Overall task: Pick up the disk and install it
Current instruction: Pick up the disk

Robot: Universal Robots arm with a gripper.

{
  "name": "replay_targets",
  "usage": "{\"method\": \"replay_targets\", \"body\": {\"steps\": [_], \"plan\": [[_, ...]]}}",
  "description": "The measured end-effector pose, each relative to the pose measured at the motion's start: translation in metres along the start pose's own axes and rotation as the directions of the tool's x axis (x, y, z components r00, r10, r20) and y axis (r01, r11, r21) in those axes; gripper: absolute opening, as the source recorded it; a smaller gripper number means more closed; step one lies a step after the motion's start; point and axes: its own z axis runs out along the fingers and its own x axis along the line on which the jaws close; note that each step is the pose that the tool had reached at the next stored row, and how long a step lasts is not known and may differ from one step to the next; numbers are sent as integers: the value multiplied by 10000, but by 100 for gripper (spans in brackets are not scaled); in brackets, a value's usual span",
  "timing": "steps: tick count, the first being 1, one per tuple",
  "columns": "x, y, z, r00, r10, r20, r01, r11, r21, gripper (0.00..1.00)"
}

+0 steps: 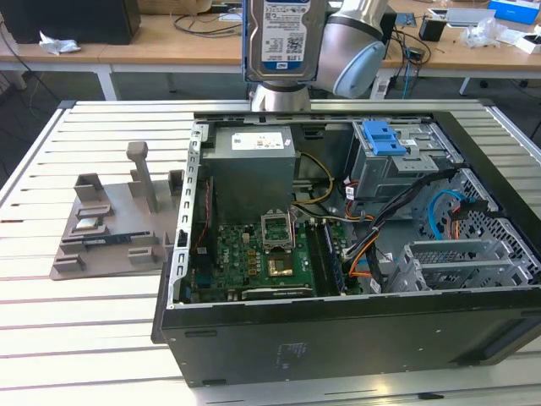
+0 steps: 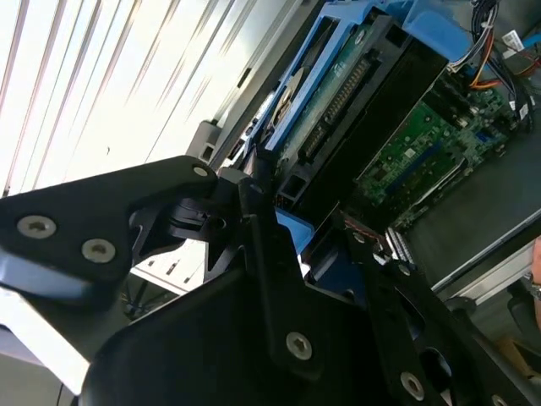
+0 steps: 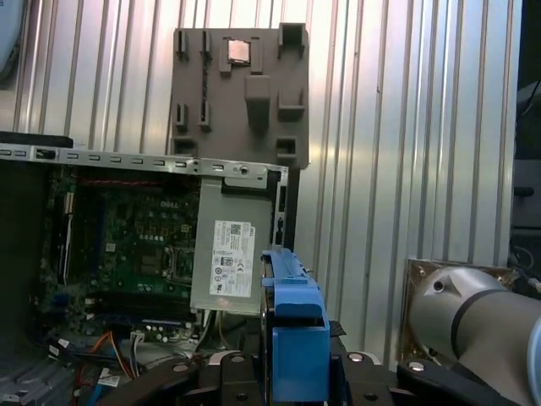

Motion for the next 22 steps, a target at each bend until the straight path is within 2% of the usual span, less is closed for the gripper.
{"method": "replay_targets", "body": {"steps": [2, 7, 9, 11, 13, 18, 22], "plan": [[8, -96, -6, 10000, 0, 1, 0, 10000, -13, 36], [28, -265, -14, 10000, -1, 15, 1, 10000, -30, 36], [110, -269, -15, 10000, -1, 34, 1, 10000, -30, 36], [224, -263, -14, 10000, -1, 39, 1, 10000, -30, 36], [292, -259, -14, 10000, -2, 40, 3, 10000, -30, 36], [424, -260, -14, 10000, -1, 40, 1, 10000, -33, 36], [499, -262, -14, 10000, -1, 40, 1, 10000, -35, 36]]}}
